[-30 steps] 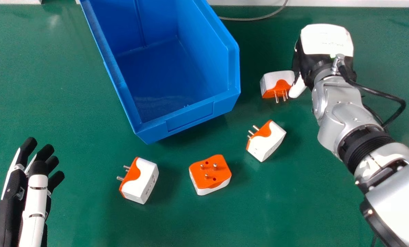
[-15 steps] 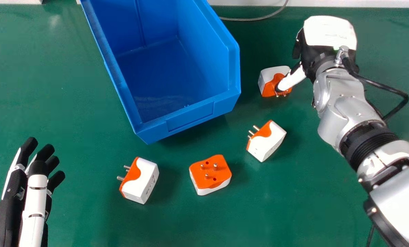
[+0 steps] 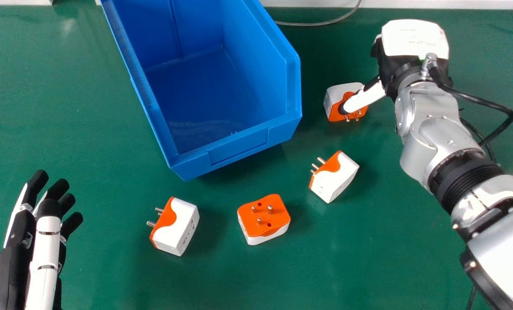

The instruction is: Pick all objects and put in blue box

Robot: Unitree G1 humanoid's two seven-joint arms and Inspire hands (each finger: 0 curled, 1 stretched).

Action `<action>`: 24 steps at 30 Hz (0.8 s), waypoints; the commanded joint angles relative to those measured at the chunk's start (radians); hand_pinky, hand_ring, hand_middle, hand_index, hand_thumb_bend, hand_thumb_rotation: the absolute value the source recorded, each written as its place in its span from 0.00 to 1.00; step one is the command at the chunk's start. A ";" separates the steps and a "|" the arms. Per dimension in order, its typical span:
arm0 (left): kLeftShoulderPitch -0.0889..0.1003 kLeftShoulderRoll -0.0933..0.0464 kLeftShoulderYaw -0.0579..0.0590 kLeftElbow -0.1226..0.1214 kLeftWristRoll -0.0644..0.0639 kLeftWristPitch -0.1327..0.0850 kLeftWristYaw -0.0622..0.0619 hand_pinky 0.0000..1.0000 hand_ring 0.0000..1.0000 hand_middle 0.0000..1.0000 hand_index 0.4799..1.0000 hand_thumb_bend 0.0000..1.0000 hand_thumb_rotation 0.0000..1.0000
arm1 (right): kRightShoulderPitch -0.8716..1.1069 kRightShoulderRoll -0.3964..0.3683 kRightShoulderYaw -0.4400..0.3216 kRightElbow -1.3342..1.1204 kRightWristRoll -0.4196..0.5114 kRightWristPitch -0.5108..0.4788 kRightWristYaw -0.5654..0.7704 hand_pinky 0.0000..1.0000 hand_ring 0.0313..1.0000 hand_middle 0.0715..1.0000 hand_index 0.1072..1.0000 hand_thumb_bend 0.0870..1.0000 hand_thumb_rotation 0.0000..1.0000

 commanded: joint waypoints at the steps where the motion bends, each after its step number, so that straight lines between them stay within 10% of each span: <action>1: 0.013 0.002 0.001 -0.022 0.009 -0.002 0.003 0.86 0.89 0.89 0.82 0.47 0.73 | -0.015 0.001 -0.013 -0.035 0.000 0.012 -0.007 0.63 0.74 0.82 0.83 0.84 0.54; 24: 0.021 0.003 0.002 -0.023 0.010 -0.006 -0.002 0.86 0.89 0.89 0.83 0.47 0.73 | 0.068 0.142 -0.097 -0.024 0.074 0.089 -0.140 0.81 0.91 0.94 0.86 0.84 0.57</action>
